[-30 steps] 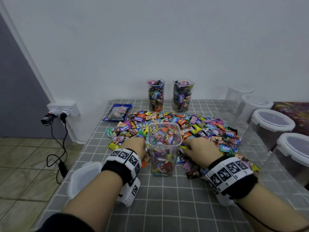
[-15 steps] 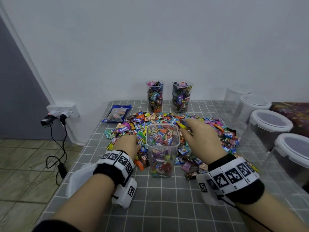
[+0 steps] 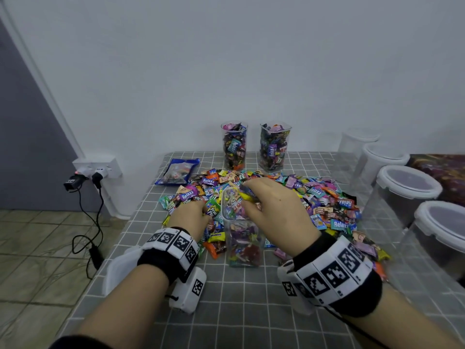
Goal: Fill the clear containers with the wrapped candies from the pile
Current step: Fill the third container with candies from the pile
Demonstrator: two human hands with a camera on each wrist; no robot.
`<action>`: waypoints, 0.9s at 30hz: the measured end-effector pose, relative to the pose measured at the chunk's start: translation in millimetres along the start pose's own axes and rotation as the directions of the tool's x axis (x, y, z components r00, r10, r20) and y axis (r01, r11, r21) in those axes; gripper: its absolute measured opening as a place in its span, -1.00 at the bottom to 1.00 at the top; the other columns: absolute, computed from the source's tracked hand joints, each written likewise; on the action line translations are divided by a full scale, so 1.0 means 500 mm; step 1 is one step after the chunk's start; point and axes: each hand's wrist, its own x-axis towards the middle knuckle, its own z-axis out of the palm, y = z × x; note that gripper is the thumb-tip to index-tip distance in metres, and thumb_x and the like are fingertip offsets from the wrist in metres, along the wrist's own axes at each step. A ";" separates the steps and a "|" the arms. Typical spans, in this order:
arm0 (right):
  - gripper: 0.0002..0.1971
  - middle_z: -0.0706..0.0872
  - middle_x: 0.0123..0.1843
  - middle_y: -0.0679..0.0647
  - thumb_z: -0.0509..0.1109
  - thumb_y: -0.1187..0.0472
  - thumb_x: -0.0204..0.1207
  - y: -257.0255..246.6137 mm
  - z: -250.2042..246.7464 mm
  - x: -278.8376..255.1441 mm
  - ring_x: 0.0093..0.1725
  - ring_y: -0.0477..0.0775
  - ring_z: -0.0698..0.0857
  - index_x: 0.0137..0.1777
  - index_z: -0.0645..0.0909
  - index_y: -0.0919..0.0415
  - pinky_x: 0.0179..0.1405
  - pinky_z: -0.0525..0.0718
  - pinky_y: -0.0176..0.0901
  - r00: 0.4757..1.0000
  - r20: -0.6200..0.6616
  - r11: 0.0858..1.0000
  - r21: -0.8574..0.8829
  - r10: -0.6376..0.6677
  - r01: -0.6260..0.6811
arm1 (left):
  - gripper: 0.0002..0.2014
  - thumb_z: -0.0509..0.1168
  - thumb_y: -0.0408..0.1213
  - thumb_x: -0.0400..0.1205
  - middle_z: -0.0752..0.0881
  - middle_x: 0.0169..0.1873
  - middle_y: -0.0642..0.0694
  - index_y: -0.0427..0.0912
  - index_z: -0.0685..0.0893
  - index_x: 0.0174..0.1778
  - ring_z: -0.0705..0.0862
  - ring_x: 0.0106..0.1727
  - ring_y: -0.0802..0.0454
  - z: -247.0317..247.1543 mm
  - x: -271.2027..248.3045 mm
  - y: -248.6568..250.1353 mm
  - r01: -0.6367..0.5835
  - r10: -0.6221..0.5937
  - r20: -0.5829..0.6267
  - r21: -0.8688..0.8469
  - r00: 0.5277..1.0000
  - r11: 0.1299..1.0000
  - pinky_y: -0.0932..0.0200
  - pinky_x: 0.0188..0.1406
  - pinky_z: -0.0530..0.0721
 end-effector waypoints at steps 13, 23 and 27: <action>-0.35 0.39 0.41 -0.16 0.45 0.03 0.51 0.017 -0.017 -0.026 0.39 -0.24 0.32 0.56 0.30 0.08 0.28 0.17 -0.49 0.969 0.090 0.914 0.322 0.228 -0.245 | -0.82 0.34 -0.20 0.60 0.75 -0.06 -0.13 -0.18 0.69 0.05 0.65 -0.04 -0.05 -0.024 -0.017 0.006 -0.005 -0.007 -0.078 -0.153 0.997 0.988 0.09 0.02 0.60; -0.05 0.31 0.38 -0.39 0.55 0.16 0.41 0.061 0.015 -0.051 0.22 -0.53 0.39 0.56 -0.08 -0.21 0.20 0.39 -0.55 0.833 0.492 0.641 0.559 0.253 -0.526 | -0.76 0.38 -0.26 0.58 0.70 -0.13 0.00 -0.24 0.71 0.13 0.64 -0.06 0.06 -0.152 -0.040 0.061 -0.177 0.002 -0.339 -0.485 0.941 0.857 0.13 0.08 0.61; -0.15 0.44 0.38 -0.10 0.59 0.11 0.36 0.070 0.031 -0.047 0.26 -0.32 0.49 0.52 0.13 -0.13 0.33 0.57 -0.14 0.832 0.493 0.655 0.544 0.256 -0.524 | -0.87 0.41 -0.29 0.55 0.64 -0.31 0.19 -0.14 0.72 0.01 0.61 -0.23 0.23 -0.182 -0.062 0.103 -0.286 0.075 -0.361 -0.577 0.929 0.765 0.19 -0.03 0.60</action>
